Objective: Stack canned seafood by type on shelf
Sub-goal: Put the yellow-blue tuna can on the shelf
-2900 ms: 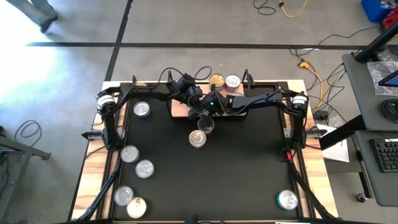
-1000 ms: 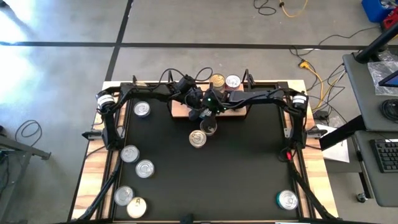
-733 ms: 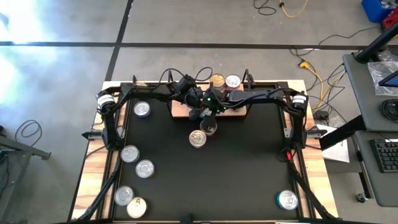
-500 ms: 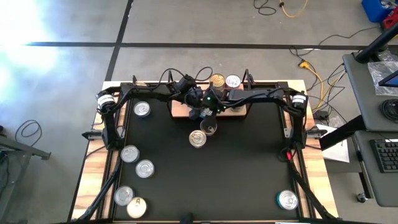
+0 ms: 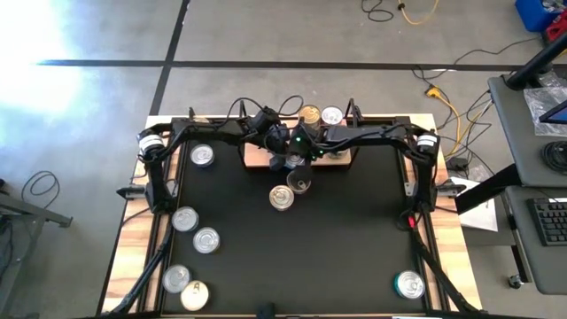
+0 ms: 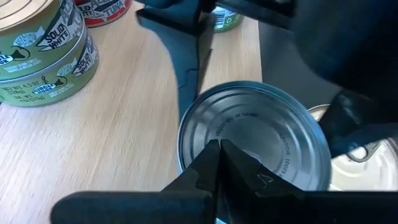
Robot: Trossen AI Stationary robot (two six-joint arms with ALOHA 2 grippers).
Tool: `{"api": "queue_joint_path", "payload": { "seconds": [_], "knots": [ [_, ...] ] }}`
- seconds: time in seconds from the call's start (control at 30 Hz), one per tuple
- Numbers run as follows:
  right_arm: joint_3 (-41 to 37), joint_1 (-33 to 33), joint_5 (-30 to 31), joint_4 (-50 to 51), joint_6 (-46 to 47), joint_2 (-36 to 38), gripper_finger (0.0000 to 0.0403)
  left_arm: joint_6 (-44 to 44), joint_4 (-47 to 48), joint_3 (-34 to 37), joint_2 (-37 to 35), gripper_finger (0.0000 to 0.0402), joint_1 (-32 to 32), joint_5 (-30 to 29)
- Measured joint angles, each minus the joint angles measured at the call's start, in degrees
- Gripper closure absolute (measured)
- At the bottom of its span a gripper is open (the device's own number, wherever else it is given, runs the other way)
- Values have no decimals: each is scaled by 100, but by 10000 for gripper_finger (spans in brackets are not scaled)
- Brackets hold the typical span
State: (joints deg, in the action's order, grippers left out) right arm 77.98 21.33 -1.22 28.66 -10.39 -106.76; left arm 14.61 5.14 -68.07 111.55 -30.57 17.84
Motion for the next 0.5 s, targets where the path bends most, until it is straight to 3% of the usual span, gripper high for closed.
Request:
{"api": "queue_joint_path", "payload": {
  "seconds": [0.23, 0.5],
  "knots": [
    [306, 7, -352, 392, 1059, 2, 19, 2, 17, 0, 0, 402, -13, -34],
    [239, 40, -135, 411, 734, 2, 19, 8, 11, 0, 0, 402, -13, -45]
  ]
}}
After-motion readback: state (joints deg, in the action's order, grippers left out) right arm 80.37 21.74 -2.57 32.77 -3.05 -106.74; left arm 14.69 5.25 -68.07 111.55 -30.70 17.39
